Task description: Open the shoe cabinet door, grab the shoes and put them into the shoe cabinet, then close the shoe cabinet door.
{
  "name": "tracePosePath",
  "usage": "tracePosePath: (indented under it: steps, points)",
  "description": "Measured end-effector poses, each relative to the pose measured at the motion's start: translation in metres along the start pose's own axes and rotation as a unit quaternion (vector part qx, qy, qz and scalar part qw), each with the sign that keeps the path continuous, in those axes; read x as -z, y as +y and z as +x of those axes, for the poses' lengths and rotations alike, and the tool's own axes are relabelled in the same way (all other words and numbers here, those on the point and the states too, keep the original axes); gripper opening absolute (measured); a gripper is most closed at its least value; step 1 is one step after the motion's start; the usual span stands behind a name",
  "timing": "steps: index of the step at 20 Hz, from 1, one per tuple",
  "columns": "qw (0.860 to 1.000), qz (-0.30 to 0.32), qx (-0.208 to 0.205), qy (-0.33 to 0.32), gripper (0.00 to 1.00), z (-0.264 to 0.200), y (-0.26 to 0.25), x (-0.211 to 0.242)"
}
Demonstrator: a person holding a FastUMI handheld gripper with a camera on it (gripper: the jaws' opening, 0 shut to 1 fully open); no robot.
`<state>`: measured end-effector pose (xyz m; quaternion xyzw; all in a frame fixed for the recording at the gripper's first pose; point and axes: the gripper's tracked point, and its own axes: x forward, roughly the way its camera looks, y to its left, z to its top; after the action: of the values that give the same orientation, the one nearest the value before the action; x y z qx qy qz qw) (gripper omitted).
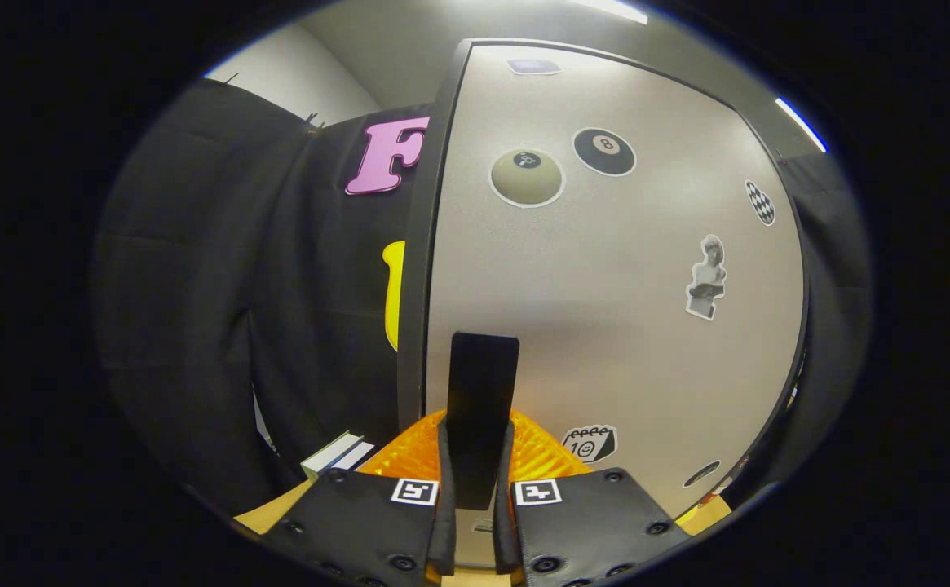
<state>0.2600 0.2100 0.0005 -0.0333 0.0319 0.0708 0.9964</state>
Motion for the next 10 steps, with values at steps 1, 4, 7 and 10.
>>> tracePosePath:
  steps: [1, 4, 7, 10]
  points:
    - [1.0, 0.001, -0.006, 0.003, 0.16, -0.001, 0.0, 0.0]
    - [1.0, 0.01, -0.026, 0.011, 0.11, -0.008, 0.002, 0.003]
    - [0.999, 0.012, -0.039, 0.012, 0.11, -0.023, 0.003, 0.001]
    - [0.998, 0.009, -0.056, 0.013, 0.11, -0.04, 0.004, -0.002]
